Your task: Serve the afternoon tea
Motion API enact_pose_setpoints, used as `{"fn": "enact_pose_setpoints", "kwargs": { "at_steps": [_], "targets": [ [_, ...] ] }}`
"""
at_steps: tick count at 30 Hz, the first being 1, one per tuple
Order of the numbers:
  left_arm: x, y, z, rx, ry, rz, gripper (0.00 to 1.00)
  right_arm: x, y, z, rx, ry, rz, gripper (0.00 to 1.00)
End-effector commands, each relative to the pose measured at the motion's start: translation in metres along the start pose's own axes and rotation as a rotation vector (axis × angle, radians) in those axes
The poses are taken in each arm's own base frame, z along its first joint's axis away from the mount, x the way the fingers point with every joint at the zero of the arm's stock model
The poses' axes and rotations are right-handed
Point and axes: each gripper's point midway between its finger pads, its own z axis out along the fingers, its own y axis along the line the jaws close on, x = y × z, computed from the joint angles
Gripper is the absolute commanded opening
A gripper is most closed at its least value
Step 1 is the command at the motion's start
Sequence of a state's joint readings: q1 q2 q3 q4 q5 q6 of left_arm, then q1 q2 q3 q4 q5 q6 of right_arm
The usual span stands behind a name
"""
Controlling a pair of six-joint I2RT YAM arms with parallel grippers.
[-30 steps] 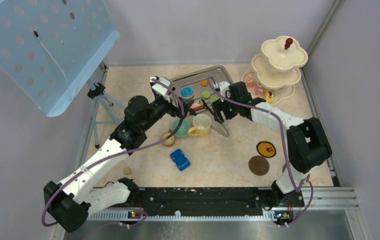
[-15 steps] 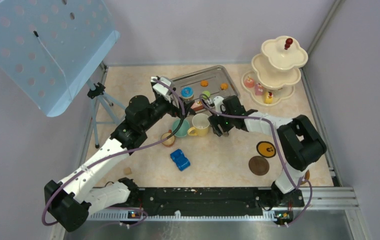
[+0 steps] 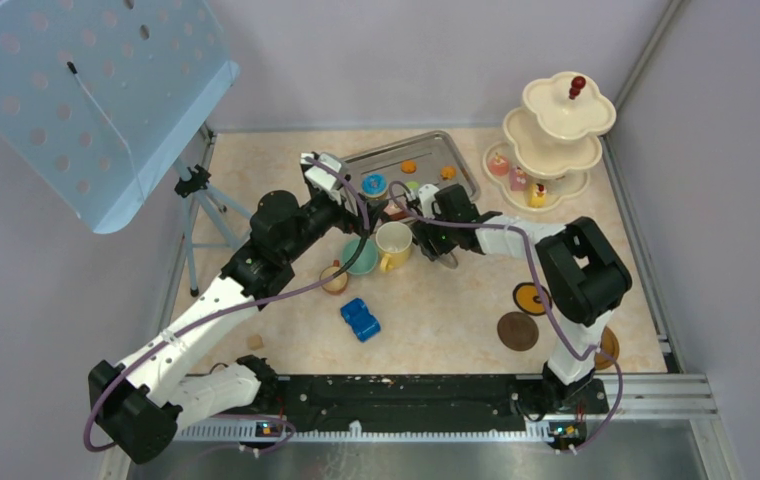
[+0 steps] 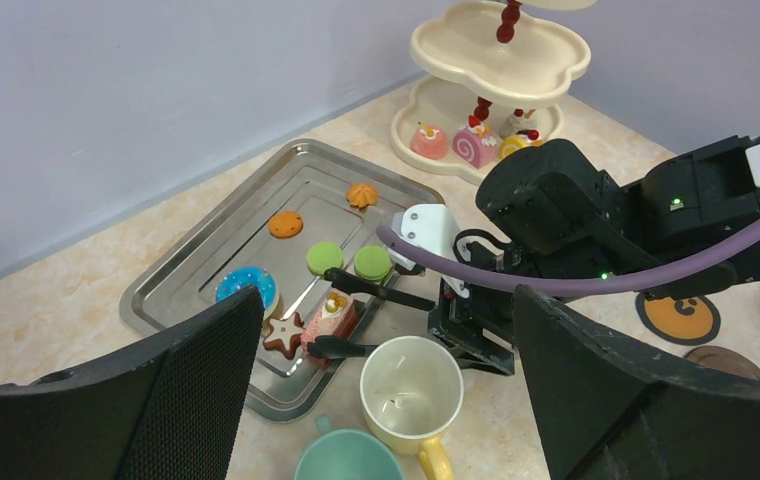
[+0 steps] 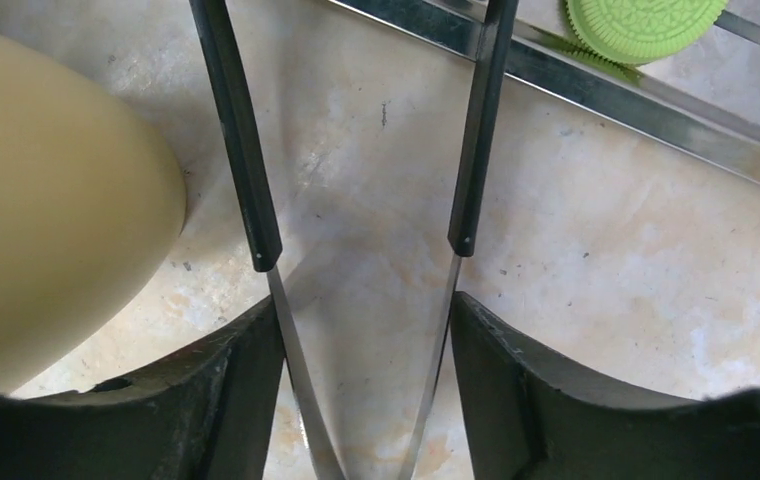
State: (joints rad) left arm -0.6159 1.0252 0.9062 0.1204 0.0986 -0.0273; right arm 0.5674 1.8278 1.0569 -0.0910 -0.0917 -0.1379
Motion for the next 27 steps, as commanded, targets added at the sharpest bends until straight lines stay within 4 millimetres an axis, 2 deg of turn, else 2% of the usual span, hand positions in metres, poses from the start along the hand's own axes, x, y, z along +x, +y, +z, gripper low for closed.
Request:
{"fn": "enact_pose_setpoints", "kwargs": {
  "at_steps": [1, 9, 13, 18, 27],
  "targets": [
    [-0.018, 0.002, -0.004, -0.014, -0.07, 0.005, 0.99, -0.007, 0.004, 0.002, -0.002, -0.007, -0.016, 0.56],
    [-0.02, 0.002, -0.005, -0.013, -0.076, 0.005, 0.99, -0.012, 0.001, -0.007, 0.014, 0.016, -0.02, 0.31],
    [-0.022, 0.002, -0.006, -0.013, -0.08, 0.006, 0.99, -0.016, -0.004, -0.015, 0.043, 0.04, -0.004, 0.24],
    [-0.023, 0.002, -0.007, -0.015, -0.083, 0.004, 0.99, -0.032, -0.003, -0.029, 0.051, 0.01, 0.045, 0.13],
    [-0.021, 0.001, -0.006, -0.006, -0.078, 0.0, 0.99, -0.056, -0.014, -0.05, 0.126, -0.069, 0.118, 0.08]
  ]
}}
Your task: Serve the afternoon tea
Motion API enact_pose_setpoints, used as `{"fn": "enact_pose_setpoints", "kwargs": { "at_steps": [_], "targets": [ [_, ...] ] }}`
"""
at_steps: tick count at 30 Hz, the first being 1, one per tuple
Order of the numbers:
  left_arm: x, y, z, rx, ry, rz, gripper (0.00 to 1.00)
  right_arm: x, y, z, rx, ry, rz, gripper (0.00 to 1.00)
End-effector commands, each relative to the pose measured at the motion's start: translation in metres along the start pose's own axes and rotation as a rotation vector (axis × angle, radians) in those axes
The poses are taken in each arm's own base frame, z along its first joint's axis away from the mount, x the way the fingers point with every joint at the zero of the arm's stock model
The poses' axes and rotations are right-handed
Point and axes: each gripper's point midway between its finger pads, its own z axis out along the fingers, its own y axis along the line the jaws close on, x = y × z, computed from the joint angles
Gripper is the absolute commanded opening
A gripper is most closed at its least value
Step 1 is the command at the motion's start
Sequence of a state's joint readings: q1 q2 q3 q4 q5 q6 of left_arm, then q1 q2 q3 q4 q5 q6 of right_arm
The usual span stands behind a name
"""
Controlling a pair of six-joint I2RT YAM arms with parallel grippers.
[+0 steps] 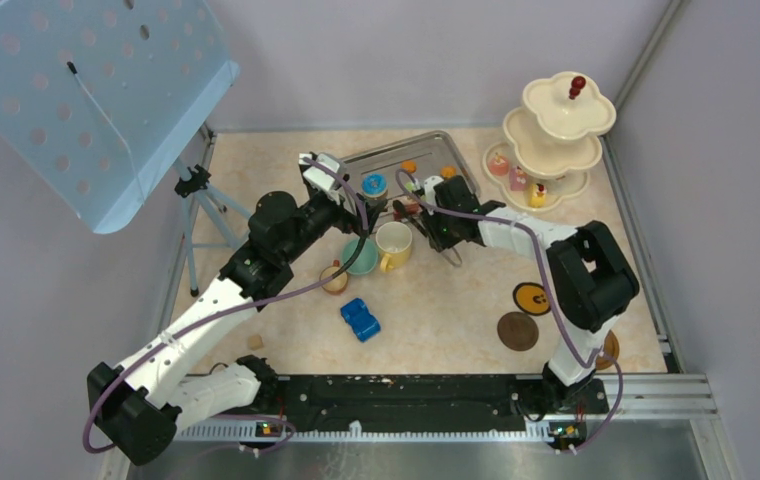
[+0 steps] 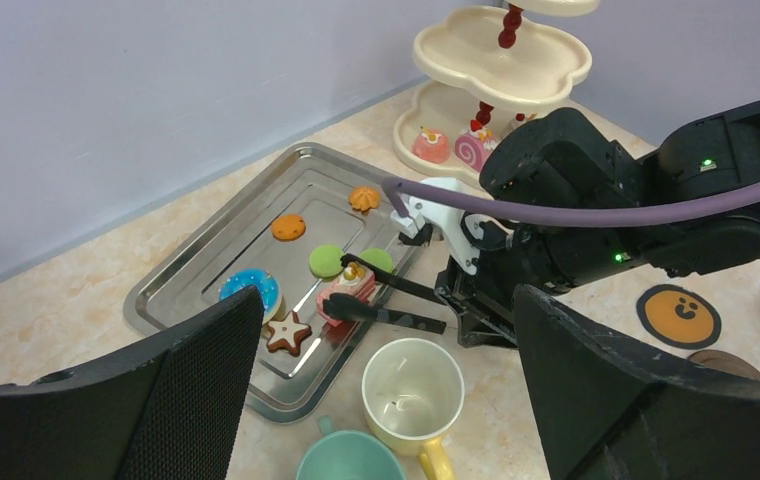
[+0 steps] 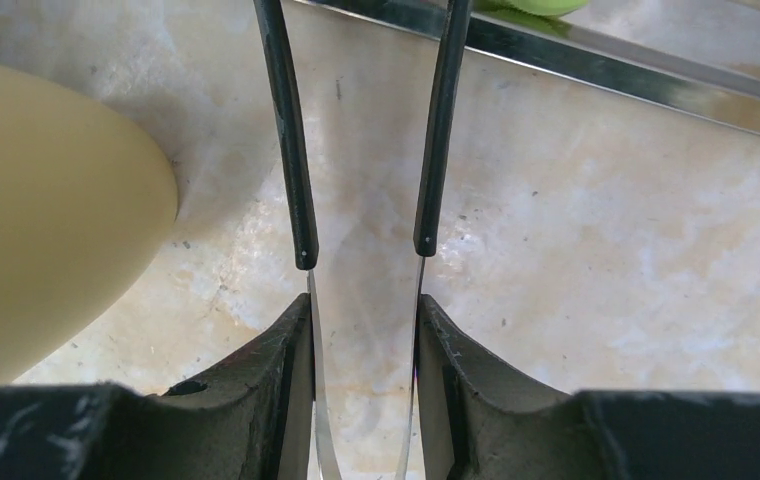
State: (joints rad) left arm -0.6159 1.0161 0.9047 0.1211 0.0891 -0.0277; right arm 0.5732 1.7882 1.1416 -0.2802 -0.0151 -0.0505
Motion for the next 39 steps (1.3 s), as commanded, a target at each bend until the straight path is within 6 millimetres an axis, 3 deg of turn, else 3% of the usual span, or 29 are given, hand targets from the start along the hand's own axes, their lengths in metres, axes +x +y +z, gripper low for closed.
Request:
{"fn": "enact_pose_setpoints", "kwargs": {
  "at_steps": [1, 9, 18, 22, 31, 39],
  "targets": [
    [-0.017, 0.0, -0.003, 0.0, -0.067, -0.001, 0.99, -0.05, -0.008, -0.03, 0.066, -0.146, 0.04, 0.06],
    [-0.013, 0.002, -0.001, -0.007, -0.057, 0.002, 0.99, -0.06, -0.026, -0.059, 0.157, -0.19, 0.126, 0.04],
    [-0.011, 0.001, 0.0, -0.001, -0.051, -0.003, 0.99, -0.077, -0.058, -0.131, 0.298, -0.27, 0.232, 0.05],
    [-0.012, -0.002, 0.0, 0.011, -0.053, -0.01, 0.99, -0.074, -0.081, -0.152, 0.36, -0.254, 0.316, 0.05],
    [-0.01, -0.005, 0.001, 0.027, -0.047, -0.018, 0.99, -0.079, -0.124, -0.167, 0.428, -0.218, 0.499, 0.05],
    [-0.005, -0.005, 0.005, 0.029, -0.031, -0.02, 0.99, -0.077, -0.156, -0.155, 0.436, -0.201, 0.587, 0.05]
  ]
}}
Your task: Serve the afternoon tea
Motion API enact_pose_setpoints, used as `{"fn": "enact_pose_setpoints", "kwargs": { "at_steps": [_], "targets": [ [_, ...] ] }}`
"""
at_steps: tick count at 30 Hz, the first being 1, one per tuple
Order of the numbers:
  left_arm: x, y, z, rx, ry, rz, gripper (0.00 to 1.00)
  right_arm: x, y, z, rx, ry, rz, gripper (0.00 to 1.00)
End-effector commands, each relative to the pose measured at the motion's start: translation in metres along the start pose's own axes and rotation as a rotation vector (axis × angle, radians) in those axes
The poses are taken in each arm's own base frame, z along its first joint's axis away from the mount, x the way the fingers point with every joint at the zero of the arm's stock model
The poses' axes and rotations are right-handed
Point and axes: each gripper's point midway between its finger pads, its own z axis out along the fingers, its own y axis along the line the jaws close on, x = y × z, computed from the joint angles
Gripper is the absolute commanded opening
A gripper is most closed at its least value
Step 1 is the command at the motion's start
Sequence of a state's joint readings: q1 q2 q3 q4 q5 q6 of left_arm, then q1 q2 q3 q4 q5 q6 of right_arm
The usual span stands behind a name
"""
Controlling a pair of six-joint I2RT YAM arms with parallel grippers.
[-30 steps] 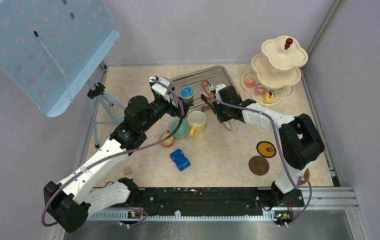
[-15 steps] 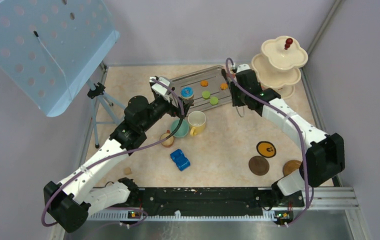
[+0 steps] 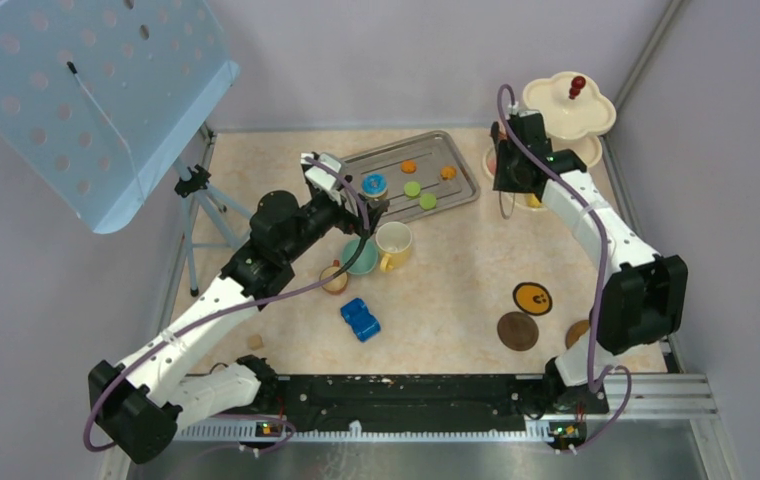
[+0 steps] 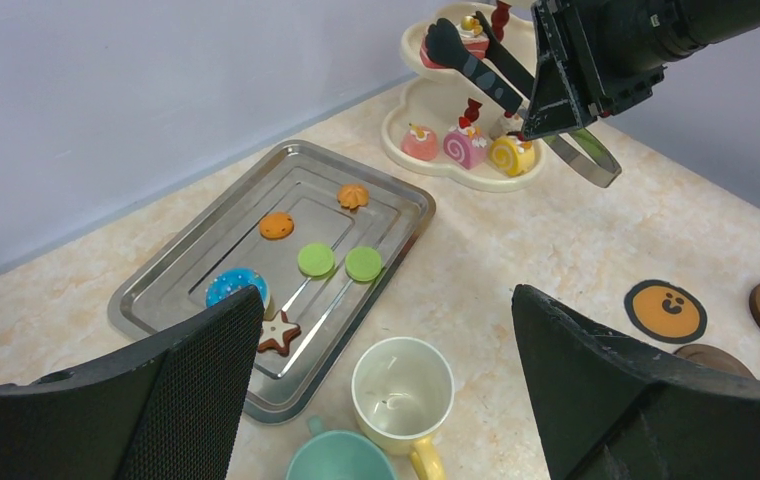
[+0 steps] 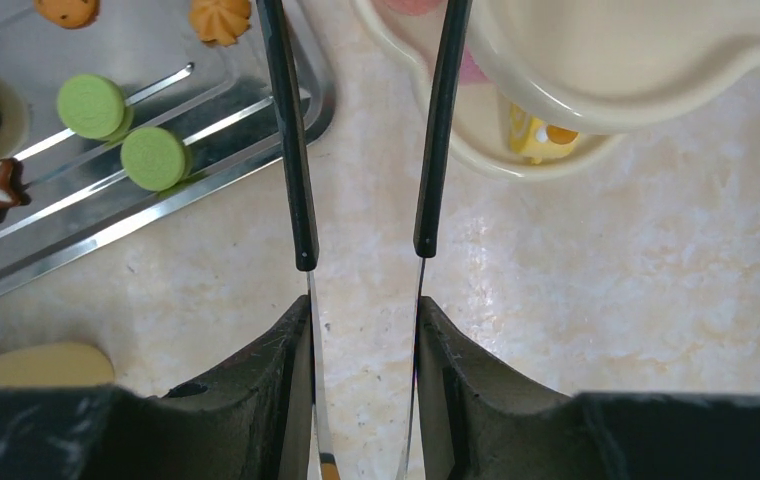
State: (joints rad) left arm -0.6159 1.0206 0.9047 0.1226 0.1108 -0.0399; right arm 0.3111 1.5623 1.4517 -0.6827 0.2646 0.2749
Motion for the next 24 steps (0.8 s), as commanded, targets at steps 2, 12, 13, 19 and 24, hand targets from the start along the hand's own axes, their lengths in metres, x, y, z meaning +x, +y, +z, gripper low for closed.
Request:
{"fn": "enact_pose_setpoints", "kwargs": {
  "at_steps": [2, 12, 13, 19, 24],
  "targets": [
    [-0.006, -0.001, 0.004, 0.005, -0.035, -0.006, 0.99, -0.026, -0.011, 0.007, 0.03, -0.038, 0.058, 0.05],
    [-0.001, -0.001, 0.007, 0.007, -0.019, -0.009, 0.99, -0.039, -0.033, 0.016, 0.121, -0.056, 0.06, 0.06],
    [0.0, -0.001, 0.007, 0.009, -0.016, -0.01, 0.99, -0.039, -0.034, 0.017, 0.124, -0.057, 0.06, 0.06],
    [0.001, -0.002, 0.008, 0.013, -0.013, -0.011, 0.99, -0.044, -0.041, 0.028, 0.156, -0.052, 0.072, 0.06],
    [0.002, -0.001, 0.009, 0.012, -0.012, -0.013, 0.99, -0.048, -0.048, 0.037, 0.194, -0.045, 0.071, 0.1]
  ]
}}
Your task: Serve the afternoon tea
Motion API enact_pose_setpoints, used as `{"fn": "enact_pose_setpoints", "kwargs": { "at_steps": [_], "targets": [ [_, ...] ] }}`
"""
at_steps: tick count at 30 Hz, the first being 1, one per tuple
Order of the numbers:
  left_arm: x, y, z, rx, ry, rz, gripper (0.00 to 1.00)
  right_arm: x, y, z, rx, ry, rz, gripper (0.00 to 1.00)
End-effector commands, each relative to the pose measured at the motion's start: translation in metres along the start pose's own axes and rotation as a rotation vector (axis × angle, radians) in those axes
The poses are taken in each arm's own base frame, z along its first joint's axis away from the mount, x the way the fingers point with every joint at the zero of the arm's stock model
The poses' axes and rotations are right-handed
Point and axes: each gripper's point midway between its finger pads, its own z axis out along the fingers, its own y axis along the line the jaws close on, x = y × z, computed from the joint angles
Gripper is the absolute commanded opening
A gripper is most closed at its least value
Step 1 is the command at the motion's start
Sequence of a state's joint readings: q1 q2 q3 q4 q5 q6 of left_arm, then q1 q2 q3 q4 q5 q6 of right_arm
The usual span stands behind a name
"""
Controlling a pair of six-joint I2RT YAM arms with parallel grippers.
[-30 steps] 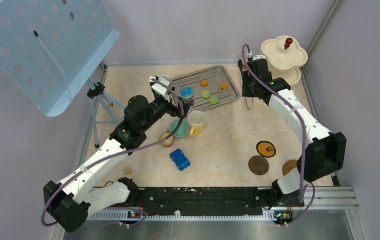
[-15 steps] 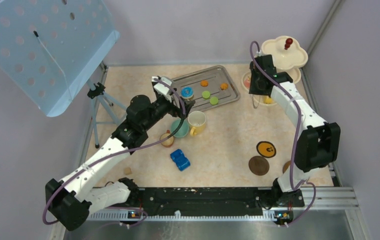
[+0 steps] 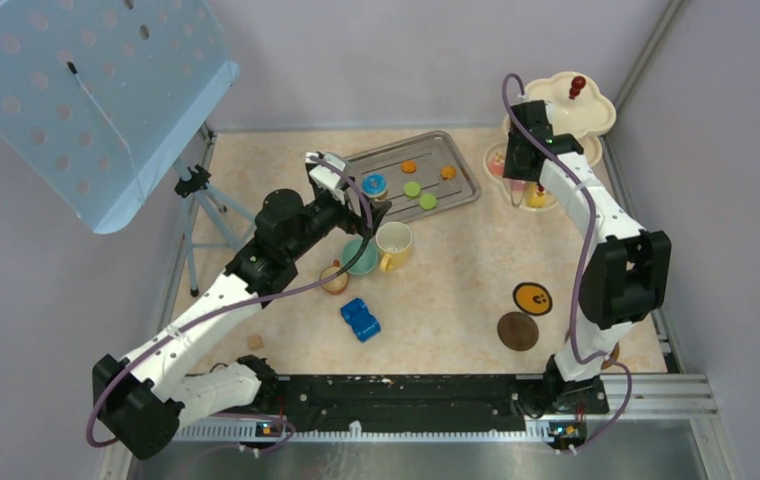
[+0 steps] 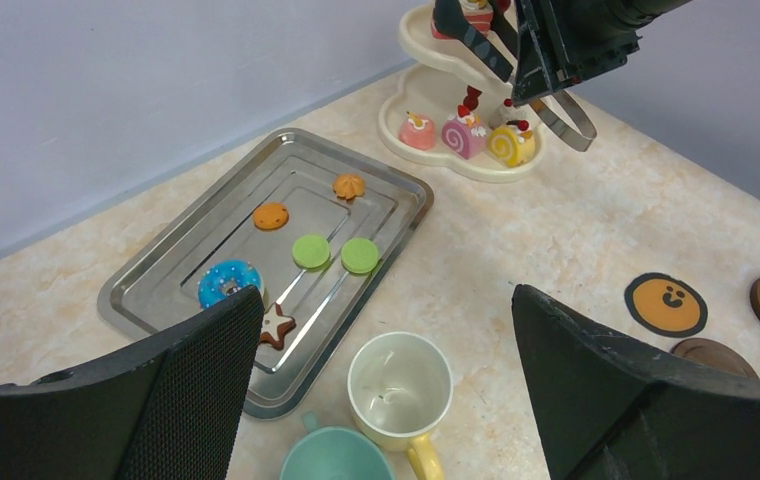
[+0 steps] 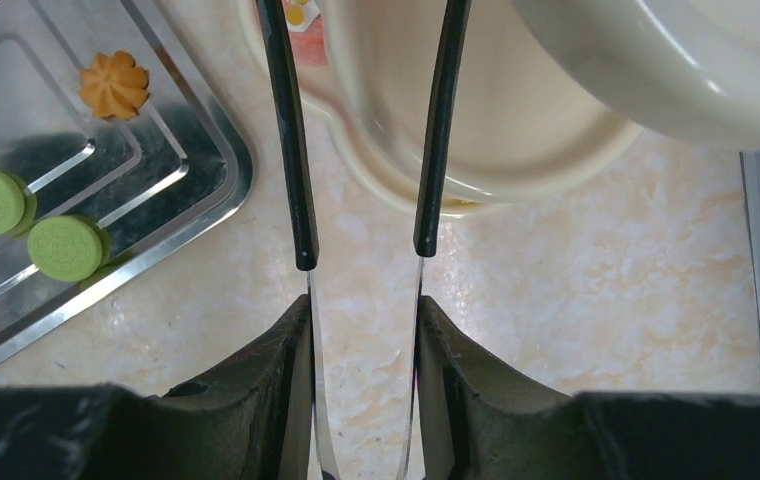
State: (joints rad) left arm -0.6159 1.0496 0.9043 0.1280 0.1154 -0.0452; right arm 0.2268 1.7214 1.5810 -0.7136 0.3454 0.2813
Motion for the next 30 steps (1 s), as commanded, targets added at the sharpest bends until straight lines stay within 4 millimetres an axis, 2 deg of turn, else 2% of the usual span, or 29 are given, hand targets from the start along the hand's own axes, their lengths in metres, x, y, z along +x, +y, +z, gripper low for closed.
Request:
{"fn": "enact_pose_setpoints", "kwargs": {
  "at_steps": [1, 7, 15, 19, 30],
  "targets": [
    [-0.008, -0.002, 0.002, 0.011, -0.037, -0.004, 0.99, -0.033, -0.009, 0.0, 0.045, -0.074, 0.031, 0.11],
    [-0.008, -0.002, 0.002, 0.012, -0.038, -0.005, 0.99, -0.029, -0.012, 0.007, 0.064, -0.054, 0.025, 0.24],
    [-0.011, -0.003, 0.001, 0.015, -0.045, -0.005, 0.99, -0.027, -0.01, 0.004, 0.042, -0.045, 0.014, 0.38],
    [-0.014, -0.004, -0.001, 0.018, -0.05, -0.003, 0.99, -0.028, -0.01, 0.0, 0.031, -0.053, 0.0, 0.43],
    [-0.013, -0.004, -0.001, 0.023, -0.051, -0.008, 0.99, -0.033, -0.015, -0.013, 0.028, -0.073, -0.025, 0.47]
  ]
}}
